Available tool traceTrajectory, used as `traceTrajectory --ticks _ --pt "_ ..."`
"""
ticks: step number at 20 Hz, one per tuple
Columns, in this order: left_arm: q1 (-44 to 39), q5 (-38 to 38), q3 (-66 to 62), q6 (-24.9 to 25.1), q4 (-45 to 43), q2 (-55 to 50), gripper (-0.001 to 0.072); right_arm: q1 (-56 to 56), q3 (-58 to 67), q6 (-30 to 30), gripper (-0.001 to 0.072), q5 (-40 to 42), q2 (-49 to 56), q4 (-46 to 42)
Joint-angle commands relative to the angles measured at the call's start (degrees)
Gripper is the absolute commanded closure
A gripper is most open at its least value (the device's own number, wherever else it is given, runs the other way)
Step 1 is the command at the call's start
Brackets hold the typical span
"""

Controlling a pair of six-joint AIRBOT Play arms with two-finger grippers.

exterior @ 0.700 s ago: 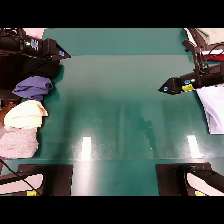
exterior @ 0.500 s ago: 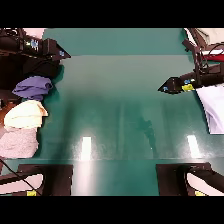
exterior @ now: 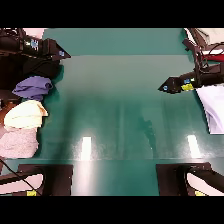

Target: Fold the shirts.

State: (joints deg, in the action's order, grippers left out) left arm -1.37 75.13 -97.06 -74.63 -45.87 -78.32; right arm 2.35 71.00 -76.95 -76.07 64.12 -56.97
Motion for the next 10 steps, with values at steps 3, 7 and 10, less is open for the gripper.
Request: traceTrajectory --ticks 3,7,10 --pt "0.04 -9.77 -0.02 1.60 -3.10 -0.02 0.0513 -0.02 0.07 -0.02 0.0690 0.02 -0.02 0.07" --pt "1.77 -22.88 -0.02 -5.49 -28.48 -3.65 0.0167 0.00 0.07 -2.16 0.0690 -0.02 -0.02 1.62" --pt "6.73 -25.44 -0.02 -9.53 -34.03 -11.34 0.0166 0.09 0.07 -2.16 0.0690 0.04 -0.02 4.22"
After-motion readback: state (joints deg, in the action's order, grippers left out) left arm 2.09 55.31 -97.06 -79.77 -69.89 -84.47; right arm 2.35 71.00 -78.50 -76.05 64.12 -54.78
